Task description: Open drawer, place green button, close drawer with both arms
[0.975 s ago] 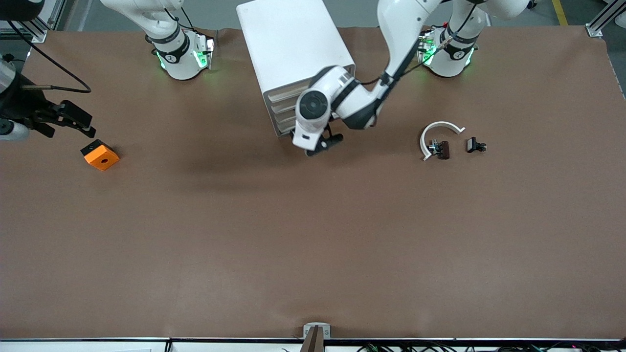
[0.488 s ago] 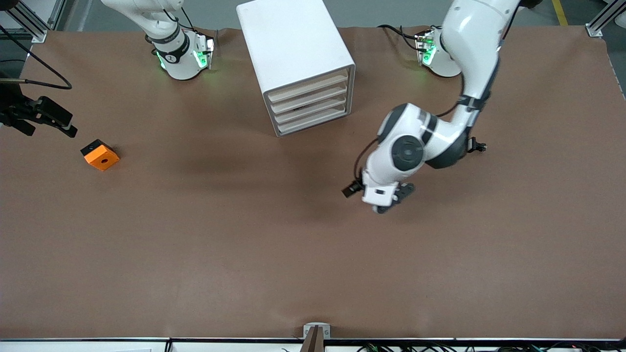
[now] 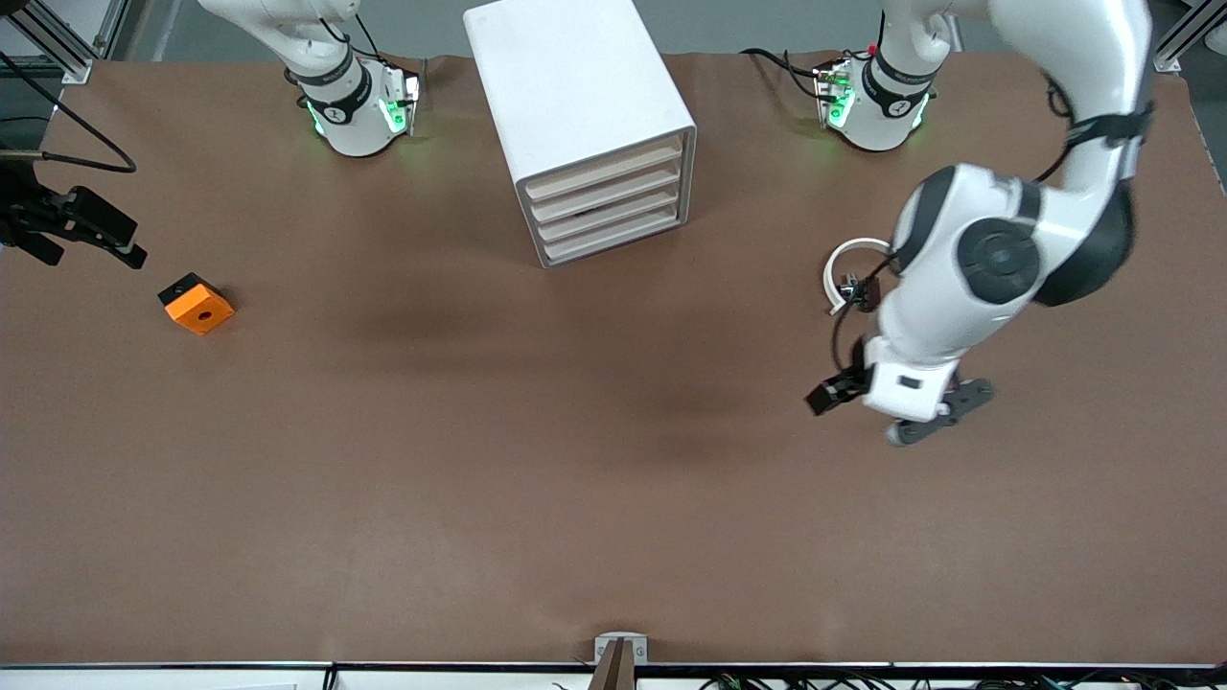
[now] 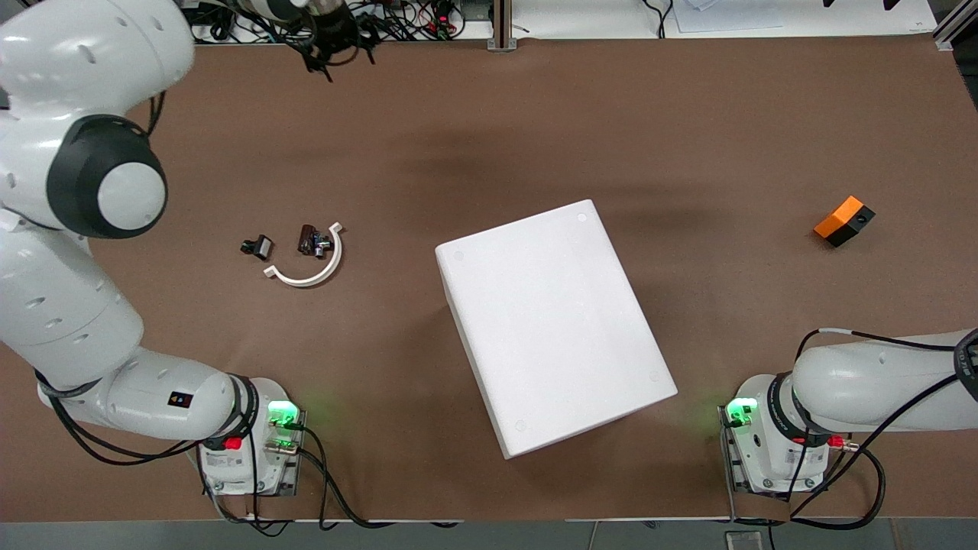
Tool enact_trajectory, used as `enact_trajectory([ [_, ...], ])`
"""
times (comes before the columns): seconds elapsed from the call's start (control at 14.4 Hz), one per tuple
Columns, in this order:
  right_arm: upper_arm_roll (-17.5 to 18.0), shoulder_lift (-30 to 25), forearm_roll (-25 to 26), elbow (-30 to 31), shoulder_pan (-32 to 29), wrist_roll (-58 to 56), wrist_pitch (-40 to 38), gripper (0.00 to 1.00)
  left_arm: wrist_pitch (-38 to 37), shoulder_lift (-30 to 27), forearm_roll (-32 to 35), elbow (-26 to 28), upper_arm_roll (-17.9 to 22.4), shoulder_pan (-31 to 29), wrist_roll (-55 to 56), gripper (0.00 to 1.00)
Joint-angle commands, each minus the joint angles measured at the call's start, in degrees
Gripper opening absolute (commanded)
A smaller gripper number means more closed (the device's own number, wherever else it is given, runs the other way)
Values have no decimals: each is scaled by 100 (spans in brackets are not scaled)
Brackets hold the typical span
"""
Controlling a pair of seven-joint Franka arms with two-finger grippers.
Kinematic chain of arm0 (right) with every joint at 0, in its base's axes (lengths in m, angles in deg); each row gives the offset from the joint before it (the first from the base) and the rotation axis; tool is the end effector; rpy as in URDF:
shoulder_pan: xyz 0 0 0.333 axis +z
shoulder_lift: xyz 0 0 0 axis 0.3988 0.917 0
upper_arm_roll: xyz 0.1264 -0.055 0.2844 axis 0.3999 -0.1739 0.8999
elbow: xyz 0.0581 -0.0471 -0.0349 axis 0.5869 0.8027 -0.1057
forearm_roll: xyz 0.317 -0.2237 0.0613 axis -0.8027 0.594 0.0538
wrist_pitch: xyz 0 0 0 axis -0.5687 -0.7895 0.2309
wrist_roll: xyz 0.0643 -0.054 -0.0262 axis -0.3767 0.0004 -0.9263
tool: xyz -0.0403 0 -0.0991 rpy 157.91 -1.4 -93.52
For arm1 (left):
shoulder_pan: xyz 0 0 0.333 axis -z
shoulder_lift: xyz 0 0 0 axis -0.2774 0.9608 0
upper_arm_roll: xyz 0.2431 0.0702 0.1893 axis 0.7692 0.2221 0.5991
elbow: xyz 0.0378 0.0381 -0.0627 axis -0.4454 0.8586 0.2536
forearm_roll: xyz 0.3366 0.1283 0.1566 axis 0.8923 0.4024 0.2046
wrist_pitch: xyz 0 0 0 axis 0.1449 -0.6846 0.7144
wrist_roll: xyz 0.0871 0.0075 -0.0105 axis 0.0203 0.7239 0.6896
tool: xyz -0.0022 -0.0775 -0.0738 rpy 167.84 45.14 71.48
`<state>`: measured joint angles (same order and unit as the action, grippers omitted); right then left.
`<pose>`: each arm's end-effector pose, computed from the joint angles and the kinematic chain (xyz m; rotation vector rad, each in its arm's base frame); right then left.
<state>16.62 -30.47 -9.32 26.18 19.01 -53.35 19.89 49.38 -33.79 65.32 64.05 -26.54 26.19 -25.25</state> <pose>0.5383 -0.0134 0.6430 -3.1030 0.1234 -0.1557 0.6371 -0.1935 0.4528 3.0475 0.6646 0.0845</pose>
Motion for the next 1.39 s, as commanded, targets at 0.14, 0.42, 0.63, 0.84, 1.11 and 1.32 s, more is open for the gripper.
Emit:
enact_trajectory([
  [0.14,92,4,45,-76,-104,15,-68,100,-1036,-971,115,-19,-80,-709,-1532,100],
  [0.42,92,4,36,-76,-104,6,-59,100,-1846,-1614,18,-19,-89,-1007,-2262,100],
  [0.63,92,4,27,-76,-96,6,-59,100,-2154,-1965,-166,16,33,-1122,-3175,100],
  [0.84,92,4,27,-85,-96,6,-59,100,-2689,-2247,-341,24,305,-1088,-3590,100],
  [1.11,92,4,27,-85,-104,6,-59,100,-2875,-2423,-351,60,456,-1000,-3617,100],
  [1.32,92,13,27,-111,-104,6,-59,100,-2875,-2476,-360,104,342,-991,-3609,100],
])
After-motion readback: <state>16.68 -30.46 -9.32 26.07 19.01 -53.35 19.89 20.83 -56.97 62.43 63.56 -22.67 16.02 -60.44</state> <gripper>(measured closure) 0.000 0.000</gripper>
